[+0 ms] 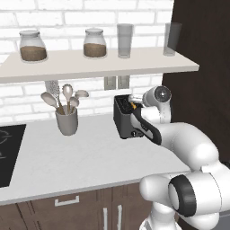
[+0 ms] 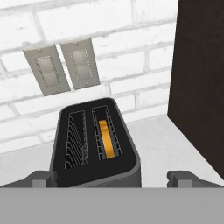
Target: Start the toaster. Once the lever pops up, take the bread to the plate on the dining counter.
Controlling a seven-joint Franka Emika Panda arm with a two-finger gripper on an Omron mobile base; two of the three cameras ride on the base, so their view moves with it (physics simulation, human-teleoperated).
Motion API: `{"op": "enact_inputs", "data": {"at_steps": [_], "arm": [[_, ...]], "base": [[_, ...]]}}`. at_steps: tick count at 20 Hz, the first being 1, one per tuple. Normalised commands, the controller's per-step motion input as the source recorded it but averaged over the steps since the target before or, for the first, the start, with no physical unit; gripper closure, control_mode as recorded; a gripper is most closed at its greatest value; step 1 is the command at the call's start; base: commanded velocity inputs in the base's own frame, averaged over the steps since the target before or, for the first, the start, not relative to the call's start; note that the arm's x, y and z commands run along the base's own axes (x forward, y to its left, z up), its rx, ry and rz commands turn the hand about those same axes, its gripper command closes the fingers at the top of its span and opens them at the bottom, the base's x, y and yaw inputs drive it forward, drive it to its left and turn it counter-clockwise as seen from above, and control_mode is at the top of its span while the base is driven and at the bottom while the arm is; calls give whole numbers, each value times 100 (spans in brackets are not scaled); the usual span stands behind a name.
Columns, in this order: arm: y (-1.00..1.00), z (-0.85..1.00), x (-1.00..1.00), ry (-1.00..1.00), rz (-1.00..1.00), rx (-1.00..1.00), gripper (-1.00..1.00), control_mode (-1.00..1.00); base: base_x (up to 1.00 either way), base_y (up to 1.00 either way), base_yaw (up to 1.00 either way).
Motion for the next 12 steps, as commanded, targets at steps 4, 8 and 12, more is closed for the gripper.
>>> {"op": "enact_inputs", "data": {"at_steps": [4, 8, 12], "arm": [[0, 0, 0, 0, 0, 0, -100, -100], [0, 0, 0, 0, 0, 0, -100, -100], [0, 0, 0, 0, 0, 0, -100, -100]], "base": [[0, 0, 0], [0, 0, 0], [0, 0, 0]]}}
